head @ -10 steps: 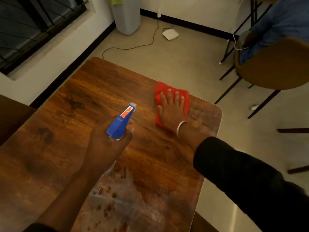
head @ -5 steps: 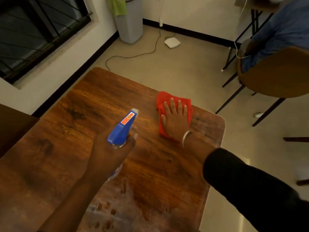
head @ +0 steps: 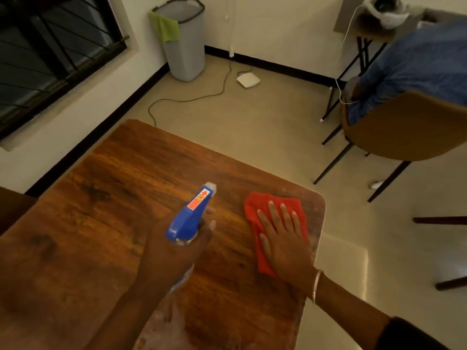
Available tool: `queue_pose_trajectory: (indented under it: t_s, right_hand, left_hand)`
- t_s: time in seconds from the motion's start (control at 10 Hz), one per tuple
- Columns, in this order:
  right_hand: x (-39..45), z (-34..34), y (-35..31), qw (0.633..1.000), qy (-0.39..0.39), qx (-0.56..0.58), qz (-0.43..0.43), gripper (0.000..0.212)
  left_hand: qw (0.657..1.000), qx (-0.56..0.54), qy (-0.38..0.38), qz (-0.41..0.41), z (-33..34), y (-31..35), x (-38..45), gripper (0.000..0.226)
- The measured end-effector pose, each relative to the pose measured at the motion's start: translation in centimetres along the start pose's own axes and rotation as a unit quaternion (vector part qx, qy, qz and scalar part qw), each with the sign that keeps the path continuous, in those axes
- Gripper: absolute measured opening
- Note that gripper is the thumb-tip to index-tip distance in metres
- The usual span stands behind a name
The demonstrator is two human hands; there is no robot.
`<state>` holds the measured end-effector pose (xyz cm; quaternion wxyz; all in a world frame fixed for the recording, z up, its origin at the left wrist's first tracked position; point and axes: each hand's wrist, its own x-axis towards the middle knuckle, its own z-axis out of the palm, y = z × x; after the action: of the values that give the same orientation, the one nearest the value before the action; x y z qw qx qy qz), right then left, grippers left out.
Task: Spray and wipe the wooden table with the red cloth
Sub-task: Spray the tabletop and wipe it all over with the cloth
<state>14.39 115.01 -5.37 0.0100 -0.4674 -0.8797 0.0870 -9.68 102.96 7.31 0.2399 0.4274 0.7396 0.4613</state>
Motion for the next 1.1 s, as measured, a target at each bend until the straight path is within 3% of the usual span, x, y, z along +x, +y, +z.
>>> queue_pose_trajectory:
  t_s: [0.1, 0.2, 0.3, 0.4, 0.5, 0.6, 0.8, 1.0, 1.1]
  right_hand:
    - [5.1, -1.3, 0.2, 0.998, -0.047, 0.002, 0.042, 0.061]
    - [10.6, -2.0, 0.4, 0.993, -0.019, 0.022, 0.111, 0.061]
    - [11.1, -2.5, 0.7, 0.991, -0.026, 0.031, 0.125, 0.062]
    - [4.1, -0.6, 0.5, 0.997, 0.007, 0.028, 0.069, 0.063]
    - [-3.1, 0.5, 1.2, 0.998, 0.008, 0.039, 0.042, 0.063]
    - [-3.8, 0.3, 3.0, 0.998, -0.029, 0.038, 0.035, 0.064]
    - [7.0, -3.1, 6.9, 0.979, -0.026, 0.048, 0.197, 0.063]
    - [-1.4, -0.4, 3.1, 0.991, -0.013, 0.025, 0.133, 0.065]
    - [-7.7, 1.1, 1.1, 0.997, -0.01, 0.01, 0.073, 0.068]
  left_hand:
    - [0.997, -0.02, -0.001, 0.069, 0.7, 2.9, -0.5, 0.028]
    - [0.995, -0.037, -0.029, 0.088, 2.0, 2.5, -0.2, 0.031]
    - [0.996, -0.062, -0.026, 0.064, 2.9, 3.9, -0.2, 0.016]
    - [0.994, -0.096, -0.02, 0.053, 4.0, 4.2, 0.4, 0.041]
    - [0.995, -0.084, -0.011, 0.053, 4.7, 4.4, 1.0, 0.03]
    - [0.997, -0.061, 0.007, 0.041, 4.9, 4.3, 1.3, 0.029]
    - [0.998, -0.032, 0.029, 0.045, 4.6, 3.6, 0.8, 0.019]
    - [0.997, -0.076, 0.013, 0.01, 4.6, 4.3, 0.5, 0.035]
    - [0.998, -0.057, -0.009, 0.02, 5.2, 4.7, 0.6, 0.028]
